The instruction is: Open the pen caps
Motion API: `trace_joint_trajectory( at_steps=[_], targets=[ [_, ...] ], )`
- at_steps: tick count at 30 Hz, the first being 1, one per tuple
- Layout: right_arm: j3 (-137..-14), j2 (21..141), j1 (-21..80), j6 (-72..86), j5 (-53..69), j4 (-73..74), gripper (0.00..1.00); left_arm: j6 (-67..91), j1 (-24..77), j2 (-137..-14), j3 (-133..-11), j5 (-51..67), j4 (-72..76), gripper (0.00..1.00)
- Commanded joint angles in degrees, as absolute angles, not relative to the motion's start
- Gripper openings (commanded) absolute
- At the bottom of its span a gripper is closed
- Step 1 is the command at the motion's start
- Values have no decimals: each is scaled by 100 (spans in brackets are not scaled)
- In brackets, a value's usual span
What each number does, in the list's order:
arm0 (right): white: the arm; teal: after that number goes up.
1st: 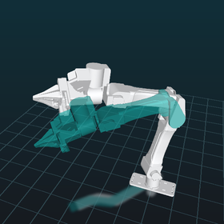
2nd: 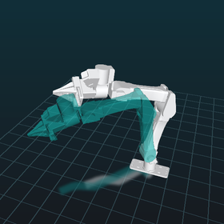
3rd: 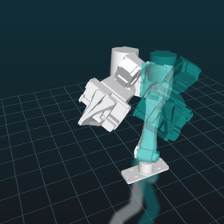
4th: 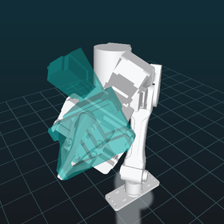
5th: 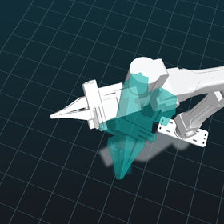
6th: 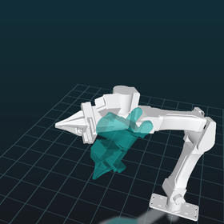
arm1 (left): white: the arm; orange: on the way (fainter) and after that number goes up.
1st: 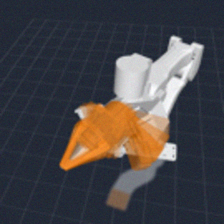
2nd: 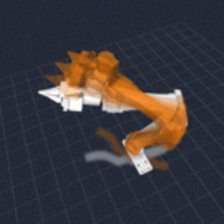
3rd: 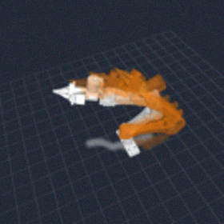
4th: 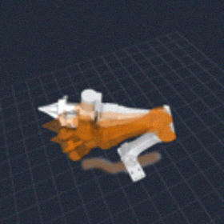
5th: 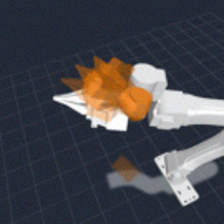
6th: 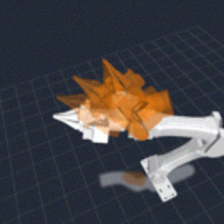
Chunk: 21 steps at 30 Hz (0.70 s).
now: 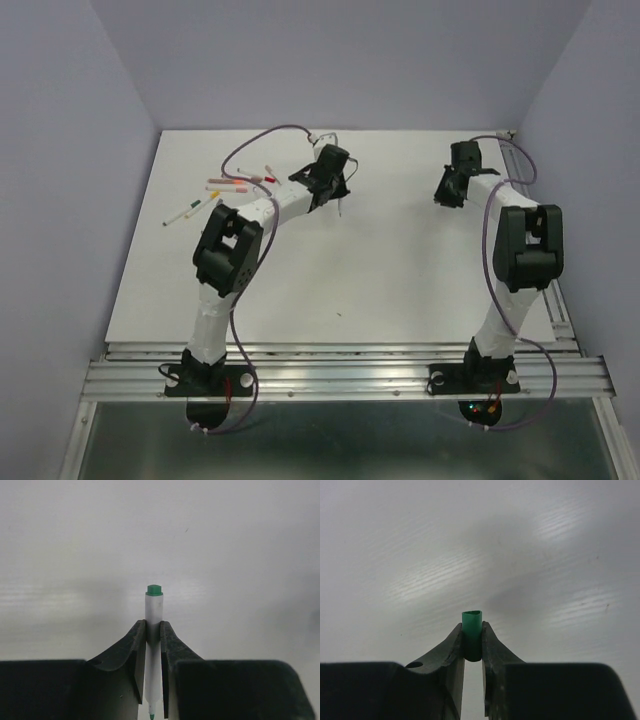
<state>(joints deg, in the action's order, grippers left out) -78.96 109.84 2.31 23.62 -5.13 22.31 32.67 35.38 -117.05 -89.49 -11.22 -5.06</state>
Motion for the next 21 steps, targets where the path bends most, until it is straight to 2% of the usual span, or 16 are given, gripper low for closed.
trace_joint_trajectory(
  at_steps=[1,4,6,13,19,21],
  targets=[
    [-8796,11485,106,1951,-685,2530,1,2866,3507,-12897,-11329,-1441,-1358,0],
    [-9149,11706,26,1855,-817,2619,2,2821,3489,-13621,-12781,-1450,-1984,0],
    [-9333,11865,-148,1811,-887,2637,4,2813,3489,-14079,-13156,-1424,-2030,0],
    [-9633,12164,-193,1591,-791,2786,9,3006,3296,-14344,-13280,-1397,-1731,0],
    [-9519,12252,-193,1424,-677,2900,17,2901,3252,-14475,-13254,-1380,-2030,0],
    [-9431,12243,-193,1380,-642,2883,18,2918,3252,-14519,-13254,-1485,-2206,3]
  ],
)
